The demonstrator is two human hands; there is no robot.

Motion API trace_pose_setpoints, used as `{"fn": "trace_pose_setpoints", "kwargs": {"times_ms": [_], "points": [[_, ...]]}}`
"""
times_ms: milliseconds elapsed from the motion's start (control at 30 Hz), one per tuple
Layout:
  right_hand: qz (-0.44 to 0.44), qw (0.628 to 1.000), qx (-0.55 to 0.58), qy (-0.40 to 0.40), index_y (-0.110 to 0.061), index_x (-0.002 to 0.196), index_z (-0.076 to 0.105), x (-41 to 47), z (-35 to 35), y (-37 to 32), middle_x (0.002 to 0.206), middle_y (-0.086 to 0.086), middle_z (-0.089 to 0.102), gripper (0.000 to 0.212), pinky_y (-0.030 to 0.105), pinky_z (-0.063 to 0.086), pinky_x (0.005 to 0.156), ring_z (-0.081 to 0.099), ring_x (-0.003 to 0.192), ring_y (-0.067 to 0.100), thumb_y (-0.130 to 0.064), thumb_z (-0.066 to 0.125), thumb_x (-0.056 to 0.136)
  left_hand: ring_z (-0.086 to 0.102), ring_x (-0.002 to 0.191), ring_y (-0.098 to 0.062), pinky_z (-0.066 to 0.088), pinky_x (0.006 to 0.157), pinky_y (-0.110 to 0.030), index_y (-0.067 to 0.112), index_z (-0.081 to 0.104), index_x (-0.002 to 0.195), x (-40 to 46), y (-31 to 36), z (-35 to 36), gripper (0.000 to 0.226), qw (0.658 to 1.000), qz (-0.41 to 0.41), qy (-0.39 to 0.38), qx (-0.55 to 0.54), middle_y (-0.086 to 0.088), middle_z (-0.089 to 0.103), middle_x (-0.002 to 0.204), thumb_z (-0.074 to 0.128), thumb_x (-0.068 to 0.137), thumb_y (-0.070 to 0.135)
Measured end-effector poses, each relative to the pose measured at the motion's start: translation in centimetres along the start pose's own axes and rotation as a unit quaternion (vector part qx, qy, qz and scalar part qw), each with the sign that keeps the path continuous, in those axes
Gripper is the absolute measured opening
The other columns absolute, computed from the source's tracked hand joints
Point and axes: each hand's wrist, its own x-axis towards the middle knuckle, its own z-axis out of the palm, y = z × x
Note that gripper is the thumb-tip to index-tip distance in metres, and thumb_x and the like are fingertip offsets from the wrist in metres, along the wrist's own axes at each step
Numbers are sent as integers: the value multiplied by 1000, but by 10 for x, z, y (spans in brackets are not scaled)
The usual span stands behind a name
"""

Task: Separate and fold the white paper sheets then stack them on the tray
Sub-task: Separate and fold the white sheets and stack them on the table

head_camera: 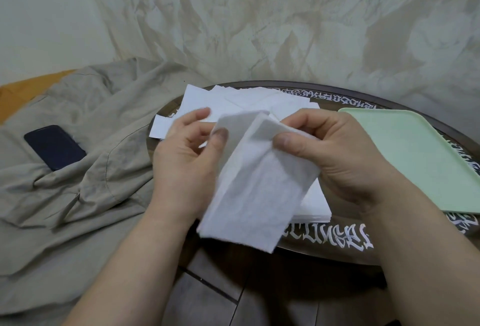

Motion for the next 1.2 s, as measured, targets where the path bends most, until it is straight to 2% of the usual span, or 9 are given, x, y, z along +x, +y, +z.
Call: {"fn": "trace_pose_setpoints", "kwargs": {"times_ms": [133,300,367,433,567,667,800,933,1200], "points": [[11,995,-95,17,-13,73,72,2,4,8,80,-4,73,10,20,47,68,62,74,8,-5,74,79,60,64,-6,49,61,-29,27,76,76,-13,11,7,18,991,-20,-134,-18,5,73,73,67,91,31],[19,991,-130,34,-11,78,72,3,1,11,98,2,74,6,40,51,84,67,90,18,-8,74,82,57,66,-18,49,63,-38,19,72,78,-10,7,4,27,990,2,-143,-2,-9,69,77,54,87,37],[22,991,-130,35,-12,77,72,3,2,11,97,0,75,7,34,51,81,65,87,12,-7,74,82,56,68,-26,48,64,-43,17,70,84,-11,5,5,35,989,17,-148,6,-12,66,76,52,85,47],[23,990,-135,40,-12,77,72,3,3,11,94,0,75,7,30,49,77,64,83,9,-8,74,82,55,67,-21,47,64,-41,19,68,87,-11,4,6,40,988,27,-154,6,-10,65,75,46,83,52],[21,989,-137,50,-11,79,72,3,3,11,93,3,74,4,27,47,74,62,81,8,-9,74,81,60,81,-39,51,73,-55,17,69,89,-11,1,6,41,986,25,-164,0,-15,67,82,45,84,50],[21,989,-135,52,-11,79,72,3,4,11,93,2,74,4,25,47,73,62,79,7,-9,74,81,61,85,-41,50,76,-60,16,70,90,-11,0,6,42,985,17,-170,-7,-17,68,85,45,85,49],[23,991,-121,59,-9,80,71,3,4,11,84,0,73,3,25,47,71,61,76,8,-9,74,81,60,77,-35,50,73,-57,13,67,86,-12,2,6,45,984,19,-175,-9,-15,65,79,45,85,51],[20,990,-126,59,-10,78,71,3,5,11,76,-3,69,4,25,48,68,61,73,7,-9,74,81,64,76,-23,51,70,-44,30,70,89,-14,6,9,30,982,21,-186,-7,-1,70,78,52,82,53],[18,988,-135,73,-13,76,71,3,7,11,74,-3,69,7,32,49,69,62,73,10,-11,74,82,67,78,-19,54,71,-45,32,70,89,-16,2,12,26,986,35,-161,9,5,72,82,53,84,51]]}}
